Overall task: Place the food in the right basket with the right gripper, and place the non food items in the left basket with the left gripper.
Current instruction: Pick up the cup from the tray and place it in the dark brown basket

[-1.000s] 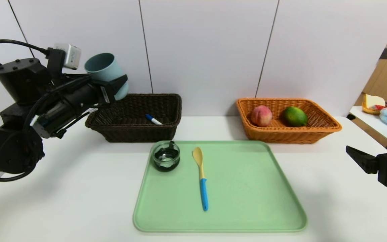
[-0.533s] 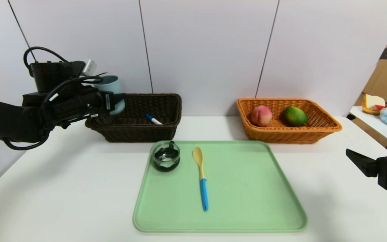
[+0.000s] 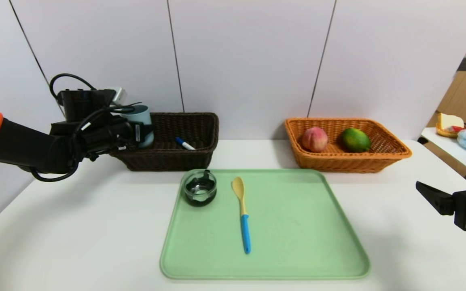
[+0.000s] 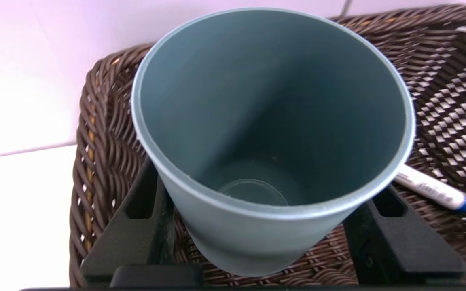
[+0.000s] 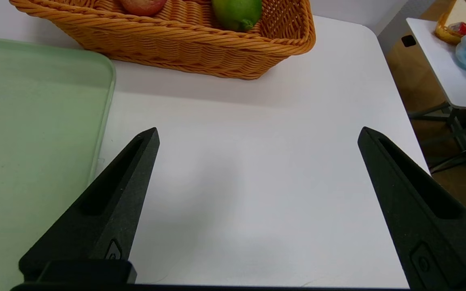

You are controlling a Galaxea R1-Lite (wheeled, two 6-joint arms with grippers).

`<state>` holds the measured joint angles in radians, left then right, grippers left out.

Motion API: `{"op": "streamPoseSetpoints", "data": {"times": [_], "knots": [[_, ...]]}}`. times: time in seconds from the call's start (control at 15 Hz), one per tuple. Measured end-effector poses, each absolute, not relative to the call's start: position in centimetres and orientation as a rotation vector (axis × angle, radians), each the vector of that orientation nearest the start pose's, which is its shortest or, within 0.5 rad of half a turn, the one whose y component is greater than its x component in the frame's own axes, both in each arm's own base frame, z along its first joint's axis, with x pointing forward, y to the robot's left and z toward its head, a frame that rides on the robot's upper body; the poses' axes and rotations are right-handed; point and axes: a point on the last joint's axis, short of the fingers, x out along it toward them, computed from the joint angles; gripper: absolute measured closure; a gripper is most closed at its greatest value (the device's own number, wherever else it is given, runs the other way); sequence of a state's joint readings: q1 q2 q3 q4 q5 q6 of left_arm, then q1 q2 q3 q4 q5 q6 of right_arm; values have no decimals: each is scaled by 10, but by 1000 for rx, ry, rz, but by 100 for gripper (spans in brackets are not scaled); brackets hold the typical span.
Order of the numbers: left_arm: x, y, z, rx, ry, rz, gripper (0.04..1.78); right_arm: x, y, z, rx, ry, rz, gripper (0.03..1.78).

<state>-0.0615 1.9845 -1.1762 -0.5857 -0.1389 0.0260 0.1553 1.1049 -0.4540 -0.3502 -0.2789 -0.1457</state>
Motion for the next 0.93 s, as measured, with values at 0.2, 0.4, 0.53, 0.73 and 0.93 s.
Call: {"op": "streamPoseSetpoints", "data": {"times": [0.2,0.4,0.53,0.73,0.93], "knots": [[397,-27,173,18,233,-194,70,146,17,192,-209,303,-100,12],[398,-27,170,16,242,-192,57,147,17,192,-209,304,-100,12],[400,-27,168,14,220,-189,47,147,17,191,-207,305,-92,12],[403,-27,165,20,146,-187,36,146,17,191,-206,308,-80,12],[403,-27,169,19,124,-185,28,147,17,190,-206,310,-79,12]]}}
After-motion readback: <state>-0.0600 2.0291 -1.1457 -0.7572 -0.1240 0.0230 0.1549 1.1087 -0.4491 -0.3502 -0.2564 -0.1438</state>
